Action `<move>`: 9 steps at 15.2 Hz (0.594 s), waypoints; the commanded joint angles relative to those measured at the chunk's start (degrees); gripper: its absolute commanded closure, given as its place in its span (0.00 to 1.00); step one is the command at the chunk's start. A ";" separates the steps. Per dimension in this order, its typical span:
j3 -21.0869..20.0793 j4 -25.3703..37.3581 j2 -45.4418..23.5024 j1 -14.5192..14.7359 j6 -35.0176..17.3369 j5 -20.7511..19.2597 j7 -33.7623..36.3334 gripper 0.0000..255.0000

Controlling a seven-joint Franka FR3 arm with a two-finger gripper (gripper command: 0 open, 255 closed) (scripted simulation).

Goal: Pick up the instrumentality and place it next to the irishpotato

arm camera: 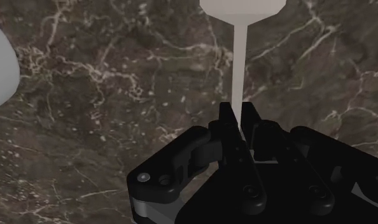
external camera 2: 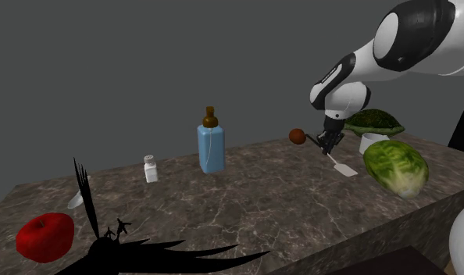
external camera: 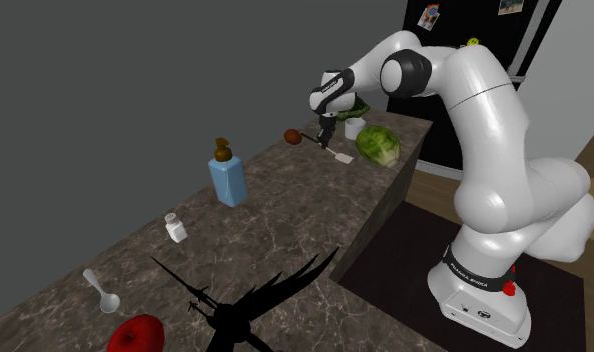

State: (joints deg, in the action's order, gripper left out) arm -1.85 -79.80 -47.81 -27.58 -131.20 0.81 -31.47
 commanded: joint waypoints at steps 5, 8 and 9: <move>0.01 -0.09 -0.27 -0.08 0.00 0.01 -0.09 0.00; 0.01 -0.17 -0.34 -0.08 -0.15 0.01 -0.10 0.00; 0.01 -0.18 -0.34 -0.07 -0.15 0.01 -0.09 0.00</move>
State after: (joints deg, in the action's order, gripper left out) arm -1.84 -79.96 -48.15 -27.64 -131.35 0.82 -31.55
